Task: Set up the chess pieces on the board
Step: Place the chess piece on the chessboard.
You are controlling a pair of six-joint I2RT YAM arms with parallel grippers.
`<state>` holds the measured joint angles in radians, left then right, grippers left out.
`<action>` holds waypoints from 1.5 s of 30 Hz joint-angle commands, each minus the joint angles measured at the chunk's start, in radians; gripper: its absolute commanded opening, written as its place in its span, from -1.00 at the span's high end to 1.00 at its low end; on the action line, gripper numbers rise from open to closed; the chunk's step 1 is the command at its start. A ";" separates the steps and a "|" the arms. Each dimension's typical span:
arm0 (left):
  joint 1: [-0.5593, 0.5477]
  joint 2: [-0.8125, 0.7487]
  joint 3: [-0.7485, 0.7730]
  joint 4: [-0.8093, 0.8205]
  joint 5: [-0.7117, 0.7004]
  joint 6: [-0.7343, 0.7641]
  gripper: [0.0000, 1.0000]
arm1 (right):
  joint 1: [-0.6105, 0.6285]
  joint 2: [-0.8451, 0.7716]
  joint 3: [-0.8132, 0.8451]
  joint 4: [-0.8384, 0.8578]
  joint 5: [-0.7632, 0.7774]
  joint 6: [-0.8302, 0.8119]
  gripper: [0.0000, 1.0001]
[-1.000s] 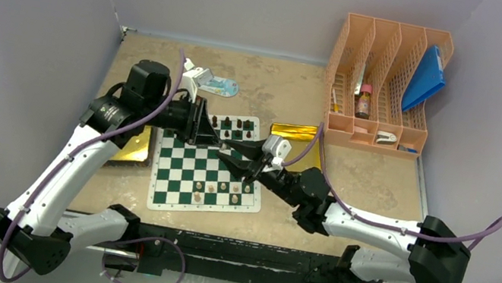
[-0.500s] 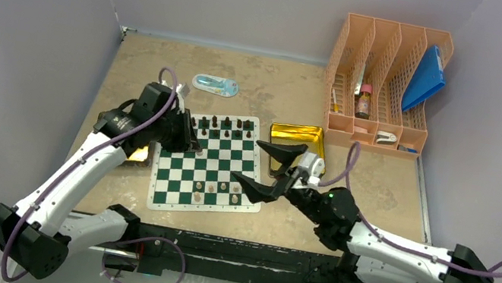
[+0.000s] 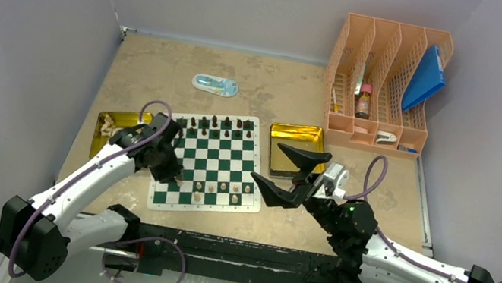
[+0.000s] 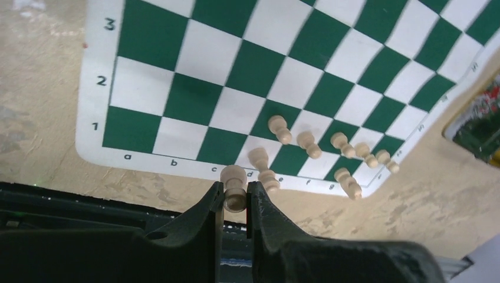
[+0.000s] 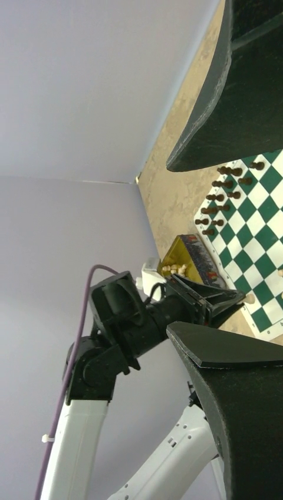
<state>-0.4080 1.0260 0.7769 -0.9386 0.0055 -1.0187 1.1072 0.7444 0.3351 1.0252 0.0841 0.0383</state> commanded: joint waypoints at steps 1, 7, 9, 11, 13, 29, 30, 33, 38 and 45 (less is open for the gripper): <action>0.000 -0.015 -0.021 -0.047 -0.131 -0.160 0.82 | 0.003 -0.033 0.007 0.011 0.029 -0.032 -0.98; 0.000 -0.064 -0.095 -0.070 -0.264 -0.250 0.82 | 0.003 -0.040 -0.001 0.013 0.038 -0.032 -0.98; 0.000 -0.062 -0.120 -0.060 -0.254 -0.271 0.82 | 0.003 -0.043 0.001 0.007 0.038 -0.032 -0.98; 0.000 -0.048 -0.129 -0.061 -0.256 -0.291 0.82 | 0.003 -0.047 0.003 0.003 0.041 -0.047 -0.98; 0.000 -0.039 -0.131 -0.079 -0.271 -0.322 0.82 | 0.003 -0.053 0.004 0.001 0.043 -0.064 -0.98; 0.000 -0.061 -0.204 -0.024 -0.301 -0.347 0.78 | 0.003 -0.087 0.004 -0.038 0.049 -0.088 -0.98; 0.000 -0.059 -0.205 -0.022 -0.304 -0.347 0.78 | 0.003 -0.090 0.004 -0.039 0.051 -0.089 -0.98; 0.000 -0.043 -0.203 -0.019 -0.308 -0.339 0.77 | 0.003 -0.098 0.005 -0.046 0.050 -0.092 -0.98; 0.000 -0.027 -0.193 -0.027 -0.309 -0.335 0.76 | 0.003 -0.095 0.014 -0.060 0.015 -0.102 -0.98; 0.000 -0.009 -0.185 -0.031 -0.315 -0.325 0.74 | 0.003 -0.097 0.023 -0.085 -0.002 -0.107 -0.98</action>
<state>-0.4080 1.0031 0.5755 -0.9737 -0.2783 -1.3499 1.1072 0.6605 0.3344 0.9169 0.1005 -0.0483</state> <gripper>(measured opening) 0.156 0.987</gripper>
